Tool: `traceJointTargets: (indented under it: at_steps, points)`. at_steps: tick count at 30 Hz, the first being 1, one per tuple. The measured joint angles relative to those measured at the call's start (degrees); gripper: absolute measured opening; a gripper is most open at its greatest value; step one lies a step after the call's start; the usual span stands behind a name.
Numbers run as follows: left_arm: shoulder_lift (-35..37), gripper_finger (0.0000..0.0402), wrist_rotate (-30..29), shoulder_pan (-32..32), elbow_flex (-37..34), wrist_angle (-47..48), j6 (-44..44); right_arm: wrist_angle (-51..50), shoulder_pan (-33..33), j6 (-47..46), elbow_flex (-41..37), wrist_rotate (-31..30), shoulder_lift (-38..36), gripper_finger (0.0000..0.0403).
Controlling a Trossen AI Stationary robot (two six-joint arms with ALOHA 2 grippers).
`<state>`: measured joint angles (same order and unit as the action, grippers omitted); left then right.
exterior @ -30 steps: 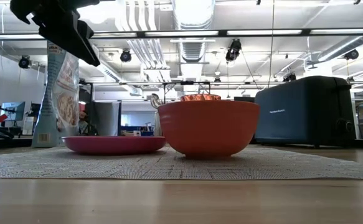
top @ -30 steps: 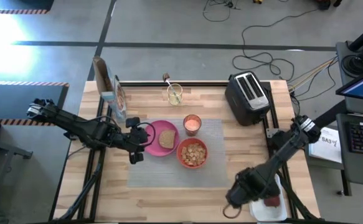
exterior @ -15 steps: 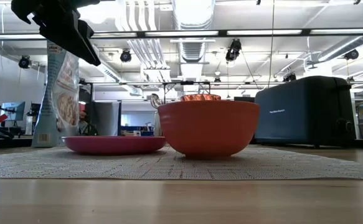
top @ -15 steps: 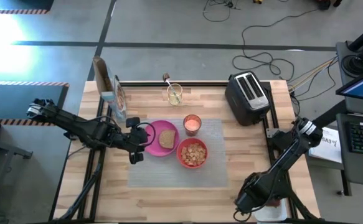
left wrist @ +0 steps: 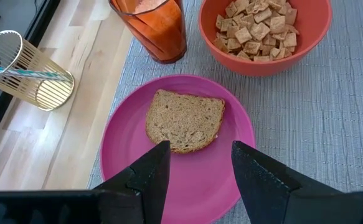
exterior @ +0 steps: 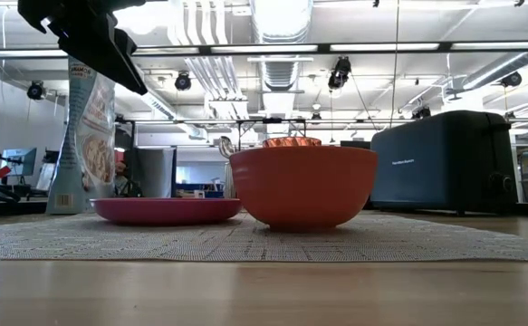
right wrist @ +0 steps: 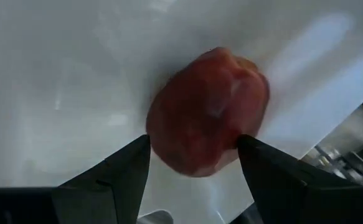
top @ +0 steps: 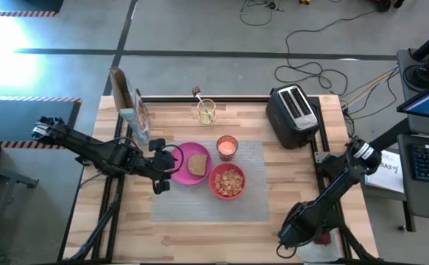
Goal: Arrange a breakfast setting
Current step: Put the red apple on the grey table mat to the top right of the orange bowl
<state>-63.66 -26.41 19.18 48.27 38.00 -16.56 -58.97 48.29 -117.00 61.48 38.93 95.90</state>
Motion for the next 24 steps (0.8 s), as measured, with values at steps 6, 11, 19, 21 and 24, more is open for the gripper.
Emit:
traceJointTargets:
  at_steps: [6,11,19,21,24]
  points:
    - [0.0,0.0155,0.0,0.0,0.0,0.0,0.0,0.4,0.2,1.5,-1.9,1.4,-0.3,0.0233]
    - [0.0,0.0155,0.0,-0.1,0.0,-0.5,0.4,-0.4,0.5,1.6,0.2,1.6,-0.2,0.0233]
    - [0.0,0.0155,0.0,0.0,0.0,-3.5,3.5,0.1,1.7,1.6,-1.5,2.1,-0.2,0.0233]
    - [0.0,0.0155,0.0,0.0,0.0,-3.5,3.5,1.1,1.6,1.6,-2.4,2.4,-0.3,0.0233]
    - [0.0,0.0155,0.1,0.0,0.0,-3.5,3.6,4.5,1.6,1.5,-4.4,3.1,-0.5,0.0233]
